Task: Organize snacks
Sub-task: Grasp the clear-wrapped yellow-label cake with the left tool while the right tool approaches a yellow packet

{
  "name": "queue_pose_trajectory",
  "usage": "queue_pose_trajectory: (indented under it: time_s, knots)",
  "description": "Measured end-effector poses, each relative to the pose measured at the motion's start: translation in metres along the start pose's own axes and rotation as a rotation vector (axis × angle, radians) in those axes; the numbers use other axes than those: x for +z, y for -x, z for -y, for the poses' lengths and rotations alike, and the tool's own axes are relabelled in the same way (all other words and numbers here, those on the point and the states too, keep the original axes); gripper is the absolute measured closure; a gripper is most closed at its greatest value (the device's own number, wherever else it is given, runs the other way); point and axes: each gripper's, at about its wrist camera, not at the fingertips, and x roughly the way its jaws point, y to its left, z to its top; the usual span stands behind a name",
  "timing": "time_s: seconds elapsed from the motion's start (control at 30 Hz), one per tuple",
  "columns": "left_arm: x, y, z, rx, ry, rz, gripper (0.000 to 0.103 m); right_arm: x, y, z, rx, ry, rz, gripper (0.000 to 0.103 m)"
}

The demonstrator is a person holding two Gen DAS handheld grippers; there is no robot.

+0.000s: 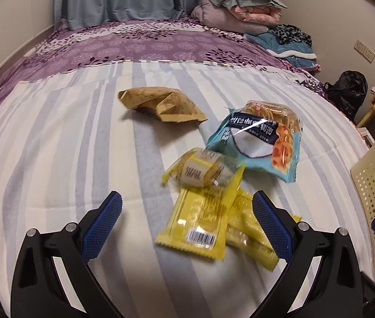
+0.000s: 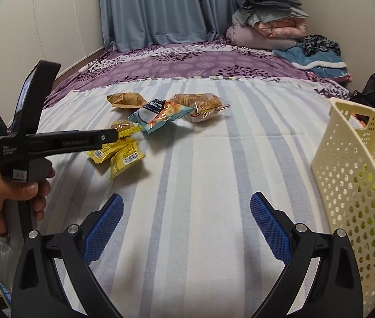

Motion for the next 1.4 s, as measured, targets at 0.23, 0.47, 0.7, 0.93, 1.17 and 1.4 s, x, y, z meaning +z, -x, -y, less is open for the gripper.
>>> queue_pose_trajectory:
  time_s: [0.23,0.47,0.7,0.93,1.17,1.4]
  knots:
    - [0.018,-0.025,0.006,-0.025,-0.087,-0.012,0.003,0.004,-0.013,-0.005,0.027,0.006,-0.023,0.007]
    - [0.025,-0.041,0.001,-0.072,-0.120,-0.013,0.027,0.008,-0.026,-0.014,0.061,0.015,-0.044,0.007]
    - [0.020,-0.038,-0.007,-0.098,-0.104,0.008,0.044,0.015,-0.038,-0.025,0.083,0.030,-0.056,0.007]
    - [0.016,-0.022,-0.023,-0.091,-0.064,0.033,0.047,0.025,-0.055,-0.038,0.128,0.049,-0.065,0.007]
    - [0.010,0.000,-0.040,-0.057,-0.037,0.058,0.047,0.038,-0.073,-0.060,0.144,0.130,-0.060,0.007]
    - [0.009,0.009,-0.050,-0.042,-0.007,0.060,0.047,0.039,-0.100,-0.071,0.136,0.195,-0.125,0.030]
